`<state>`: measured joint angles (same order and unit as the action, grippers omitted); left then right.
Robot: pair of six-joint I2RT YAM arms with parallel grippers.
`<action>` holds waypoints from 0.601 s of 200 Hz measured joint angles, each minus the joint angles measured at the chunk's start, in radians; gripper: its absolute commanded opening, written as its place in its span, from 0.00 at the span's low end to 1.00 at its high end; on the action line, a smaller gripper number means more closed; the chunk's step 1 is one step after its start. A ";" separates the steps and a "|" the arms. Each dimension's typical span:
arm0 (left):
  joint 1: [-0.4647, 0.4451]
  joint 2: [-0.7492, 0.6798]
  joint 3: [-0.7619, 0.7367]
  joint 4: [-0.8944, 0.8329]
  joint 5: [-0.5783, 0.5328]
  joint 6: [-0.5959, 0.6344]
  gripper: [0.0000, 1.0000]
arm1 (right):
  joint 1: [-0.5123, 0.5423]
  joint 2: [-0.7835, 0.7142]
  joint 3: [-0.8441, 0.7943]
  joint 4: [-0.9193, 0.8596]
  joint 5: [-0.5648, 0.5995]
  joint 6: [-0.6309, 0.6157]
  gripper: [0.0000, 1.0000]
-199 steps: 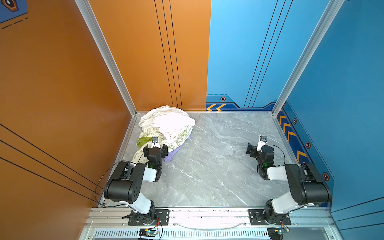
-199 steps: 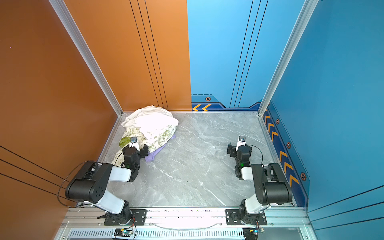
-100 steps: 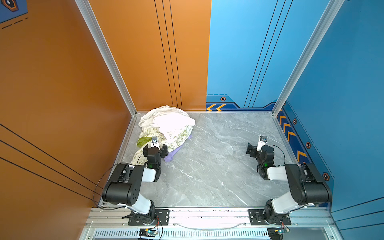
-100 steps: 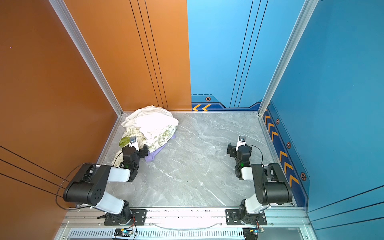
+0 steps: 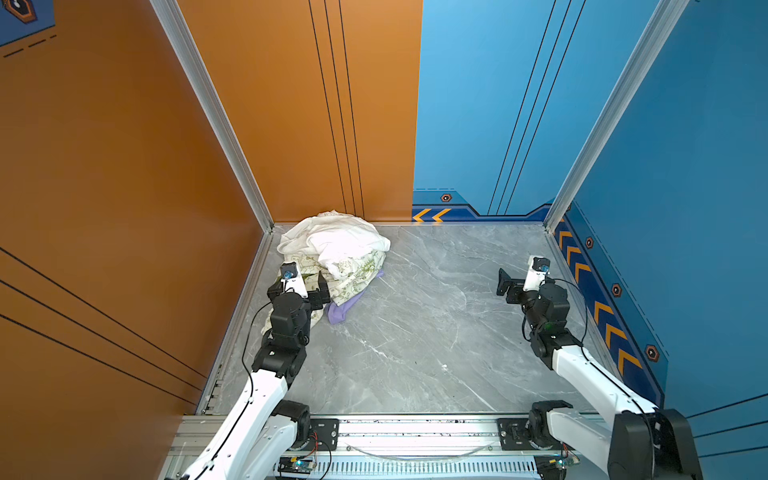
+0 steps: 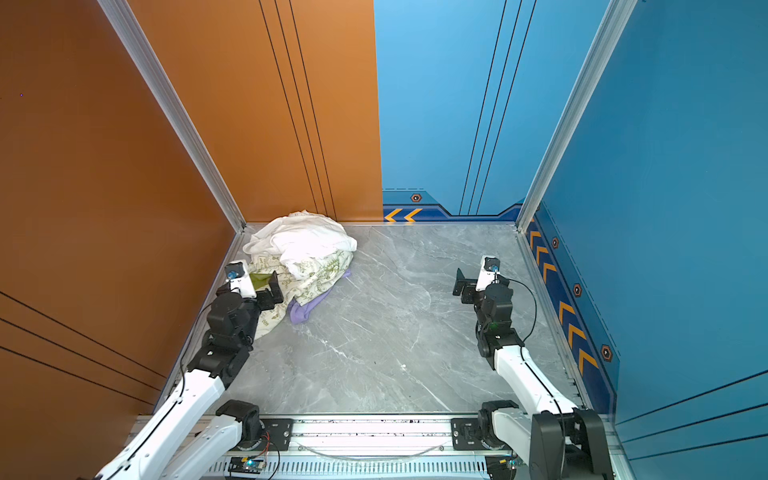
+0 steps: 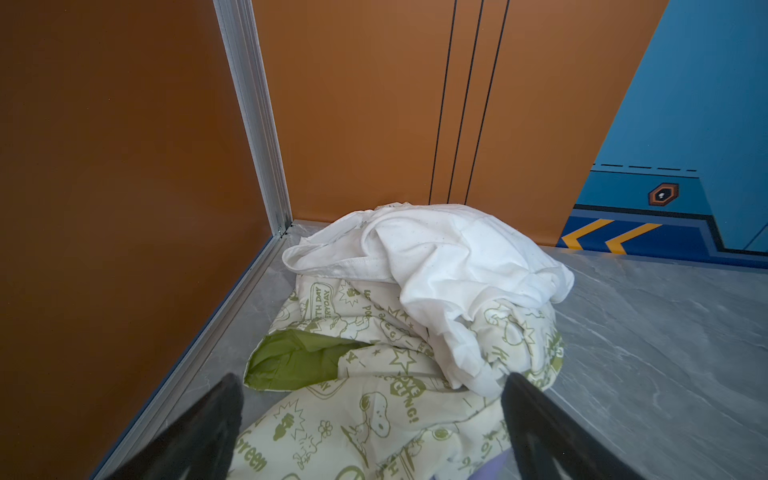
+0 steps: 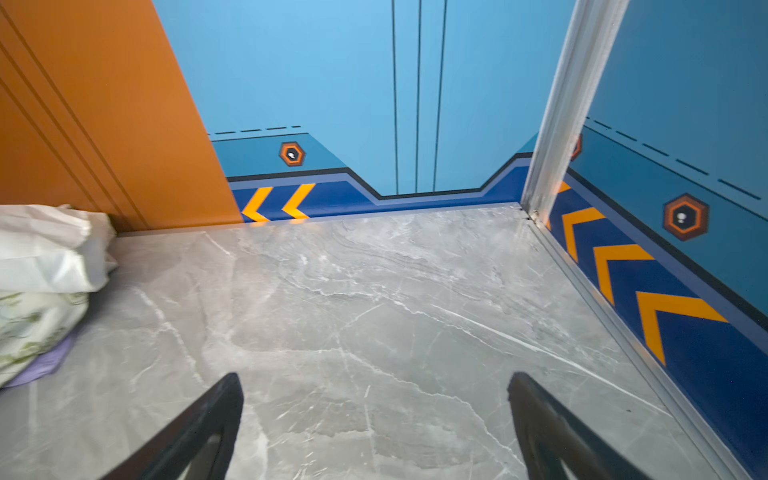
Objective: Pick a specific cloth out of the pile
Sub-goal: 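Lower the left gripper to the purple cloth while the right arm reaches in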
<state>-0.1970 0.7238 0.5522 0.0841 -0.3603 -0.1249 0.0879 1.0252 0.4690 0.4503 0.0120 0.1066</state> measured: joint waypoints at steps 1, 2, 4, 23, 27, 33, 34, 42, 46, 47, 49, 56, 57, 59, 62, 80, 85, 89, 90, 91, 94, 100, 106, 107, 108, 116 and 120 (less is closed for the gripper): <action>0.000 -0.005 0.006 -0.013 0.002 -0.005 0.98 | 0.001 -0.003 0.002 -0.004 -0.002 0.001 1.00; 0.000 -0.008 0.009 -0.021 0.003 -0.008 0.98 | 0.002 -0.006 0.003 -0.007 -0.006 0.003 1.00; 0.000 -0.016 0.018 -0.043 0.006 -0.016 0.98 | 0.006 -0.014 0.008 -0.018 -0.016 0.006 1.00; 0.000 -0.059 0.084 -0.219 0.040 -0.095 0.99 | 0.049 -0.057 0.054 -0.097 -0.085 0.032 1.00; 0.000 -0.066 0.093 -0.253 0.049 -0.116 0.99 | 0.061 -0.062 0.062 -0.110 -0.097 0.037 1.00; 0.000 -0.073 0.104 -0.297 0.061 -0.144 0.98 | 0.081 -0.068 0.073 -0.129 -0.116 0.047 1.00; 0.000 -0.074 0.106 -0.309 0.065 -0.152 0.98 | 0.084 -0.069 0.074 -0.130 -0.117 0.048 1.00; 0.000 -0.076 0.116 -0.366 0.084 -0.195 0.97 | 0.114 -0.072 0.087 -0.155 -0.142 0.056 1.00; 0.000 -0.076 0.119 -0.389 0.093 -0.217 0.97 | 0.131 -0.073 0.093 -0.166 -0.151 0.060 1.00; 0.000 -0.075 0.120 -0.398 0.097 -0.224 0.97 | 0.134 -0.073 0.094 -0.169 -0.153 0.059 1.00; 0.000 -0.073 0.120 -0.411 0.102 -0.233 0.97 | 0.143 -0.073 0.098 -0.175 -0.159 0.060 1.00; 0.000 -0.065 0.122 -0.454 0.120 -0.272 0.97 | 0.175 -0.072 0.105 -0.193 -0.173 0.064 1.00; 0.000 -0.064 0.122 -0.458 0.122 -0.277 0.97 | 0.179 -0.072 0.106 -0.195 -0.175 0.065 1.00; 0.000 -0.061 0.122 -0.470 0.126 -0.289 0.97 | 0.190 -0.072 0.108 -0.201 -0.178 0.068 1.00; 0.000 -0.056 0.122 -0.485 0.132 -0.302 0.97 | 0.202 -0.072 0.110 -0.210 -0.182 0.068 1.00; 0.000 -0.014 0.122 -0.570 0.177 -0.391 0.96 | 0.282 -0.071 0.119 -0.244 -0.202 0.066 1.00; 0.000 -0.003 0.121 -0.584 0.190 -0.412 0.95 | 0.303 -0.070 0.120 -0.252 -0.203 0.066 1.00; 0.000 0.010 0.121 -0.595 0.199 -0.430 0.94 | 0.316 -0.069 0.120 -0.257 -0.203 0.065 1.00; 0.000 0.012 0.120 -0.597 0.201 -0.433 0.94 | 0.321 -0.069 0.121 -0.259 -0.203 0.064 1.00; 0.001 0.016 0.120 -0.599 0.206 -0.440 0.94 | 0.323 -0.068 0.121 -0.260 -0.203 0.064 1.00; 0.002 0.024 0.119 -0.605 0.212 -0.450 0.94 | 0.333 -0.066 0.122 -0.264 -0.203 0.063 1.00; 0.004 0.041 0.115 -0.616 0.229 -0.476 0.93 | 0.350 -0.061 0.126 -0.272 -0.203 0.061 1.00; 0.005 0.054 0.112 -0.625 0.241 -0.496 0.92 | 0.366 -0.054 0.129 -0.278 -0.203 0.058 1.00; 0.006 0.055 0.111 -0.626 0.243 -0.499 0.92 | 0.369 -0.052 0.130 -0.279 -0.203 0.058 1.00; 0.006 0.058 0.111 -0.628 0.246 -0.502 0.92 | 0.371 -0.051 0.131 -0.279 -0.203 0.058 1.00; 0.008 0.074 0.106 -0.635 0.262 -0.525 0.92 | 0.386 -0.042 0.134 -0.280 -0.201 0.055 1.00; 0.008 0.084 0.104 -0.637 0.270 -0.533 0.92 | 0.393 -0.037 0.135 -0.279 -0.199 0.055 1.00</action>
<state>-0.1890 0.8082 0.6559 -0.5529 -0.0898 -0.6582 0.4805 0.9882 0.6037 0.1711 -0.1871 0.1619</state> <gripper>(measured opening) 0.924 0.999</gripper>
